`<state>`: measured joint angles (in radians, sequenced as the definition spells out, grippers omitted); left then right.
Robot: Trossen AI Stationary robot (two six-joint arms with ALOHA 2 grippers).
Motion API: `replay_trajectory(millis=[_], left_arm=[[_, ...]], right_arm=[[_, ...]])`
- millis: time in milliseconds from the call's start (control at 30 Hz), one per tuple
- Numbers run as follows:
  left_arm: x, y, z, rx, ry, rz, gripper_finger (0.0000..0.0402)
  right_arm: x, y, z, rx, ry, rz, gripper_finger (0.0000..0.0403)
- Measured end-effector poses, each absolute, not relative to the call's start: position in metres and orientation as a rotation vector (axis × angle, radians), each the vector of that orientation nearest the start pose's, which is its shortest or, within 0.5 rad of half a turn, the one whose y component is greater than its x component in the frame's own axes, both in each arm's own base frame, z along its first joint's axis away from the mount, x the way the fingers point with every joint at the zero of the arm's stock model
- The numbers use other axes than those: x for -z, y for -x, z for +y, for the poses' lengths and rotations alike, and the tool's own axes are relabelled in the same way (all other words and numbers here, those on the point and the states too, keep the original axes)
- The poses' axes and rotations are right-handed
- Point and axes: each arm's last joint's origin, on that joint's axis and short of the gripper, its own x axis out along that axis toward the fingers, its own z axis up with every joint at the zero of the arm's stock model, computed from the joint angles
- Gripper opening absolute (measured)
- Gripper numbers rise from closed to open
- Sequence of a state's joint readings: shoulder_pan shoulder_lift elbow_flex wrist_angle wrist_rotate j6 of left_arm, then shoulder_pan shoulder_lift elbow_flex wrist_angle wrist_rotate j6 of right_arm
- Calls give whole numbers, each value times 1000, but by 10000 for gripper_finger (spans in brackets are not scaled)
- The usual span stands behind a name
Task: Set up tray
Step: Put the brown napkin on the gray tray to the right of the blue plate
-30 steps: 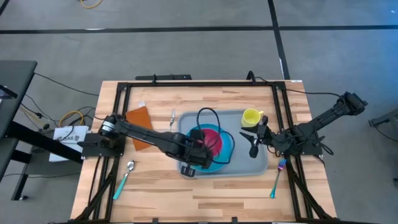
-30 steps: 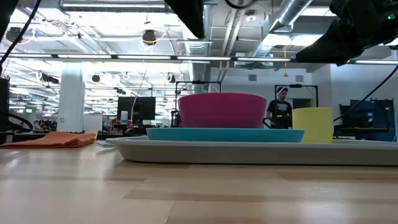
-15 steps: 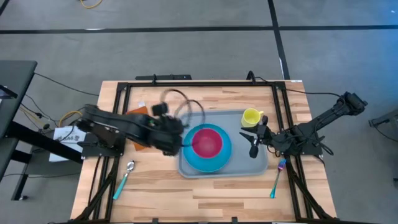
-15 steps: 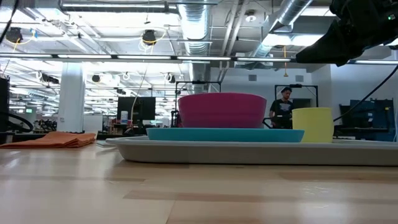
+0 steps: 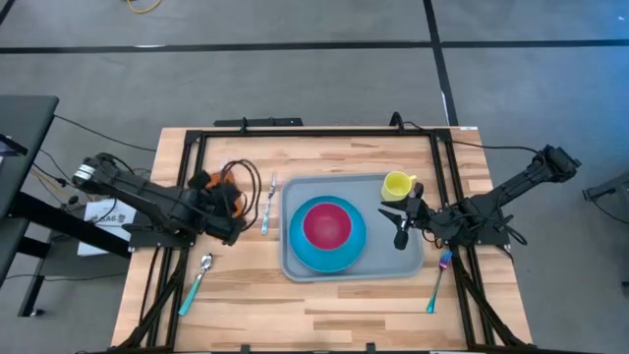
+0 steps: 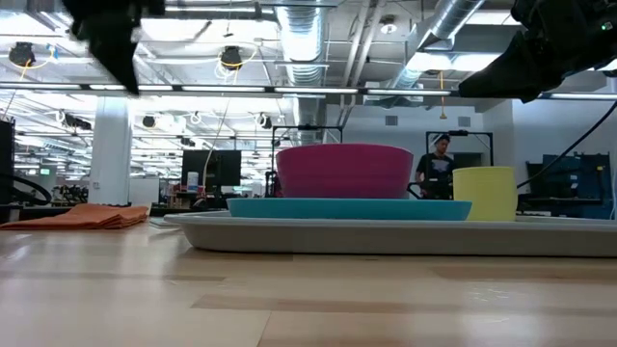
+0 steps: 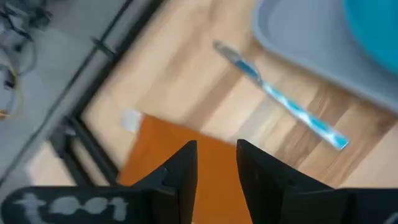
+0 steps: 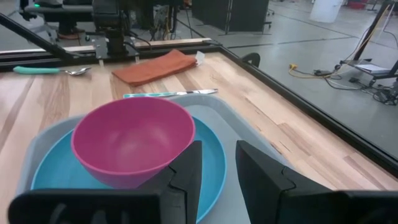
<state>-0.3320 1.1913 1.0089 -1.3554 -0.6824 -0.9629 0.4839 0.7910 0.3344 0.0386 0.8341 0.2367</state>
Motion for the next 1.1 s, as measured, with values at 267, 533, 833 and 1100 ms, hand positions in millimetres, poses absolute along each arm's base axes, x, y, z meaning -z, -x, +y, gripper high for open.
replay_trajectory(millis=[267, 533, 833, 1100], left_arm=[[-173, -170, -44, -622, 176, 1076, 100], [-140, -163, -41, -615, 219, 1011, 100], [-138, -165, -42, -567, 207, 991, 100], [-138, -165, -41, -570, 187, 990, 100]], right_arm=[[-202, -152, 56, 381, 25, 288, 93], [-202, -152, 56, 381, 25, 288, 93], [-202, -152, 56, 381, 25, 289, 93], [-202, -152, 56, 381, 25, 288, 93]])
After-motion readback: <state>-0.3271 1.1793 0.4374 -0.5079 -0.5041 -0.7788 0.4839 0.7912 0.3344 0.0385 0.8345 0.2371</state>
